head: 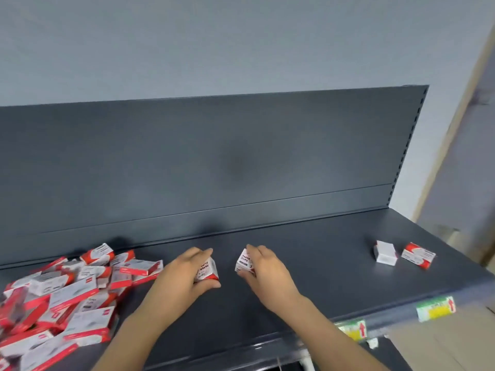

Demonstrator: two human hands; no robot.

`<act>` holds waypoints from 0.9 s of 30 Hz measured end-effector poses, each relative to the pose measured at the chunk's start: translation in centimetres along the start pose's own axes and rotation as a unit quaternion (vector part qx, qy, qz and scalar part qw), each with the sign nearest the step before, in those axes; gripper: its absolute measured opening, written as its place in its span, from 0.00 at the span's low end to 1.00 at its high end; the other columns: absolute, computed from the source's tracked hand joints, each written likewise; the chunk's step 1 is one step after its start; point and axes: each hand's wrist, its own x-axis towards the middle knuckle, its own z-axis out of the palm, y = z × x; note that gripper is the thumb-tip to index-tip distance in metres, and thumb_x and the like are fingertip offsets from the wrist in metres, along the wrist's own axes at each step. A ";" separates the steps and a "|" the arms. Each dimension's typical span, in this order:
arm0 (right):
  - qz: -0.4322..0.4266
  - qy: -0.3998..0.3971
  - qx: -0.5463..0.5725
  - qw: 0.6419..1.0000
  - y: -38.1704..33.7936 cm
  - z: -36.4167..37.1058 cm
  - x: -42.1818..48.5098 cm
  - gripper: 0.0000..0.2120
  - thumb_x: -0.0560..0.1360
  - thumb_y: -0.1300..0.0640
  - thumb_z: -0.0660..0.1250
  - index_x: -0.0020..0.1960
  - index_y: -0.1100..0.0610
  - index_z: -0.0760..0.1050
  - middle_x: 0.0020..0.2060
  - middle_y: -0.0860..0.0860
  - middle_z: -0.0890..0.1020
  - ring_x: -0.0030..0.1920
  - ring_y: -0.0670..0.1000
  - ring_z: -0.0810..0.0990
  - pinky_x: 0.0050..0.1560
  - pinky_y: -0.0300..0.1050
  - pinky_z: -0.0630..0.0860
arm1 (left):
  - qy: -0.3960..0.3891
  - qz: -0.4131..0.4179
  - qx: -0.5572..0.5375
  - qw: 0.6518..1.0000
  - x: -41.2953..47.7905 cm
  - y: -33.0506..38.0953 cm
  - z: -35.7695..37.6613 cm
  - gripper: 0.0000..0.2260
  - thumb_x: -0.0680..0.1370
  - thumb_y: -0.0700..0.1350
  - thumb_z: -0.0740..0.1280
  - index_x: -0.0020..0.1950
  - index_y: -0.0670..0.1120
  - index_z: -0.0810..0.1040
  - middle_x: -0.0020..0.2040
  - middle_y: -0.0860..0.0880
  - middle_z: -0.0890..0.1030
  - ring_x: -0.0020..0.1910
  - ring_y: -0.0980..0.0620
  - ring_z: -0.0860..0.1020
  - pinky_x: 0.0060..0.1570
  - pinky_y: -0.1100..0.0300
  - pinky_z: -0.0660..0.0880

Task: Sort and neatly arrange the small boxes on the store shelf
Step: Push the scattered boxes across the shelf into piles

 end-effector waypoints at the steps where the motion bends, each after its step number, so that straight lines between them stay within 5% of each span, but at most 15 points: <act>1: 0.011 0.006 -0.001 1.000 2.1 -1.1 -0.3 0.26 0.78 0.50 0.60 0.73 0.57 0.58 0.65 0.54 0.70 0.66 0.53 0.68 0.63 0.44 0.68 | 0.000 0.007 -0.005 1.000 1.2 1.9 1.1 0.31 0.71 0.57 0.69 0.71 0.50 0.66 0.63 0.55 0.73 0.60 0.54 0.74 0.60 0.60 0.71; 14: 0.108 0.052 -0.017 0.993 26.8 -13.4 -2.8 0.24 0.77 0.51 0.62 0.70 0.58 0.63 0.63 0.54 0.72 0.63 0.53 0.70 0.61 0.44 0.69 | -0.035 0.014 -0.069 0.997 15.3 24.2 14.4 0.30 0.72 0.55 0.70 0.70 0.46 0.67 0.62 0.50 0.74 0.61 0.51 0.73 0.61 0.58 0.70; 27: 0.208 -0.027 -0.027 0.977 34.8 -14.2 2.1 0.18 0.75 0.53 0.66 0.62 0.59 0.70 0.58 0.56 0.75 0.59 0.56 0.73 0.56 0.47 0.72 | -0.127 -0.031 0.069 0.989 24.1 29.4 20.4 0.19 0.73 0.50 0.70 0.58 0.42 0.73 0.57 0.44 0.75 0.56 0.45 0.75 0.53 0.53 0.72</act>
